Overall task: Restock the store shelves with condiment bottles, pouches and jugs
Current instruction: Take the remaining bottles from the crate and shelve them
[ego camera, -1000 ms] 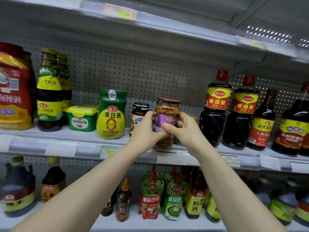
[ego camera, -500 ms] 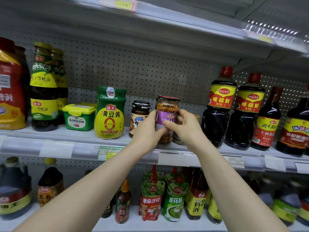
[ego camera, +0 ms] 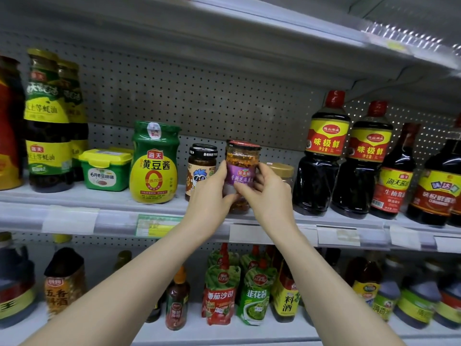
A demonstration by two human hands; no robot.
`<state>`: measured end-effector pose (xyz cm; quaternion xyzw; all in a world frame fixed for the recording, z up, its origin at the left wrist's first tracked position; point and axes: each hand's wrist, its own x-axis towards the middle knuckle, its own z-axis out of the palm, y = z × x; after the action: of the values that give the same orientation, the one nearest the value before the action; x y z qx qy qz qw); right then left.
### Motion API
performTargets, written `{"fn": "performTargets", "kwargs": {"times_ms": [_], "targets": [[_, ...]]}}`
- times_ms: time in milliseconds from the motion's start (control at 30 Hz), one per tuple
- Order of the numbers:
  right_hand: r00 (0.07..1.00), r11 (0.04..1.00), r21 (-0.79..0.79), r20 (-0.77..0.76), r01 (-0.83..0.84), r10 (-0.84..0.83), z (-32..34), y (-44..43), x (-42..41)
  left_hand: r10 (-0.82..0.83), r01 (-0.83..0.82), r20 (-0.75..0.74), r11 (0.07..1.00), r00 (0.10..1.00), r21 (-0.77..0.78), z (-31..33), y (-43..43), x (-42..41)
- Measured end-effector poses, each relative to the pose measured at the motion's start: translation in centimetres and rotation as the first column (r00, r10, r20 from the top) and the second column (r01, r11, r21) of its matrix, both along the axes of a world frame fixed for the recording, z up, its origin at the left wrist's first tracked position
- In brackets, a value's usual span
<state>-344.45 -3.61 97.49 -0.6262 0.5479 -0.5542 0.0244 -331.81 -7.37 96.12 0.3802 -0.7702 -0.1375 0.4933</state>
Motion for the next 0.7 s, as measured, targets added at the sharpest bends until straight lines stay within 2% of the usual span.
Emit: {"fn": "performTargets", "kwargs": {"times_ms": [267,600,700], "targets": [[0.976,0.985,-0.162,-0.196,0.062,-0.093,-3.7,1.7,-0.1,0.047,-0.058,-0.065,0.981,0.997,-0.183,-1.7,0.7,0.8],[0.962,0.991,-0.091,-0.246,0.102,-0.121,-3.3,0.6,0.0,0.063,-0.071,-0.049,0.98,0.997,-0.184,-2.0,0.0,0.4],[0.952,0.988,-0.092,-0.272,0.121,-0.141,-3.1,0.0,-0.1,0.079,-0.076,0.009,0.979,0.997,-0.189,-2.0,-0.1,0.4]]}}
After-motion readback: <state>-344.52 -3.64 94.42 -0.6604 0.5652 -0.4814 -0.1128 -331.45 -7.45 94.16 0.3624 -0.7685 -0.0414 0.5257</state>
